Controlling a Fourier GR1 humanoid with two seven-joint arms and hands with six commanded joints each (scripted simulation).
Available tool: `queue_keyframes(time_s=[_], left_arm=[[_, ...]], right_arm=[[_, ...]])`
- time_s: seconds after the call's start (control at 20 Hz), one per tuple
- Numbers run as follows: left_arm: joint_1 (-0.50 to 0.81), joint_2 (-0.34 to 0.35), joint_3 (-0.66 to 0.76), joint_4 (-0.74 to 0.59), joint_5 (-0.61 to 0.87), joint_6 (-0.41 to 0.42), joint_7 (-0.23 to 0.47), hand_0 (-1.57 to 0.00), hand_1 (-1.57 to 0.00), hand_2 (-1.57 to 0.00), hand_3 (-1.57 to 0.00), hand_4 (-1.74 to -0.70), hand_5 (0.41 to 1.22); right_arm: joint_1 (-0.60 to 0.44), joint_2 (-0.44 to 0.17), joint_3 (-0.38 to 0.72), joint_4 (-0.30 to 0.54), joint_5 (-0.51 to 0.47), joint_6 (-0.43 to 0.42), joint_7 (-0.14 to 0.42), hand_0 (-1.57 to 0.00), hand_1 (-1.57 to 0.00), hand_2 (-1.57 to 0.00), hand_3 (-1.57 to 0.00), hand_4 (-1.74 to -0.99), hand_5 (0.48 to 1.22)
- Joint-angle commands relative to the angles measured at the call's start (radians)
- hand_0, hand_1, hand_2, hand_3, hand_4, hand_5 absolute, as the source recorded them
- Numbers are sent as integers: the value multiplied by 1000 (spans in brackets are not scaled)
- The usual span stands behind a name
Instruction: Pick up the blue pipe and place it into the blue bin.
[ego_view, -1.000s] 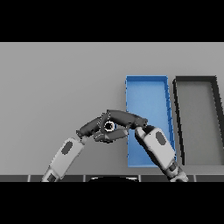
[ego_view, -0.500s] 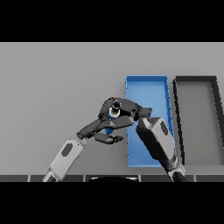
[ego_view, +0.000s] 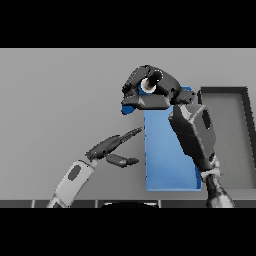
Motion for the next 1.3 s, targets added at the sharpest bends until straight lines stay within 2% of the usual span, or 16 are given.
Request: queue_keyframes(time_s=[0.0, 0.15, 0.25, 0.4, 0.6, 0.8, 0.95, 1.05, 1.1, 1.25], left_arm=[[-5, -9, -1, 5, -2, 6, 13, 1, 1, 1, 1, -860, 484], [-13, 0, 10, 6, -4, 10, 20, 1, 1, 1, 1, -844, 481], [-17, -4, 11, 9, -15, 21, 25, 1, 1, 1, 1, -835, 474], [-7, 7, 11, -7, -20, 24, 20, 1, 1, 1, 1, -829, 465], [8, 21, 16, -14, -14, 19, 12, 1, 1, 1, 1, -828, 462], [0, 24, 17, -21, -12, 16, 14, 1, 1, 1, 1, -825, 468], [2, 26, 20, -17, -11, 16, 16, 1, 1, 1, 1, -829, 470], [18, 20, 4, -7, -25, 16, 10, 1, 1, 1, 1, -826, 470], [11, 19, 6, -10, -24, 17, 6, 1, 1, 1, 1, -827, 471], [14, 15, -1, -24, -28, 23, 14, 1, 1, 1, 1, -826, 475]], right_arm=[[-8, -16, -16, 37, 31, -8, -19, -1571, -1571, -1571, -1571, -1497, 1221], [-58, -69, -57, 180, 118, -22, -50, -1571, -1571, -1571, -1571, -1498, 1221], [-47, -106, -88, 279, 160, -25, -58, -1571, -1571, -1571, -1571, -1498, 1221], [2, -136, -118, 381, 184, -37, -48, -1571, -1571, -1571, -1571, -1499, 1221], [124, -163, -124, 416, 215, -66, -25, -1571, -1571, -1571, -1571, -1499, 1221], [255, -156, -93, 402, 261, -132, 39, -1571, -1571, -1571, -1571, -1499, 1221], [336, -161, -82, 372, 290, -211, 125, -1571, -1571, -1571, -1571, -1499, 1221], [400, -170, -43, 347, 305, -220, 147, -1571, -1571, -1571, -1080, -1586, 1221], [415, -184, -16, 352, 311, -222, 147, -1571, -1571, -1571, -1178, -1569, 1221], [467, -210, 86, 356, 296, -259, 147, -1571, -1571, -1571, -693, -1653, 1205]])
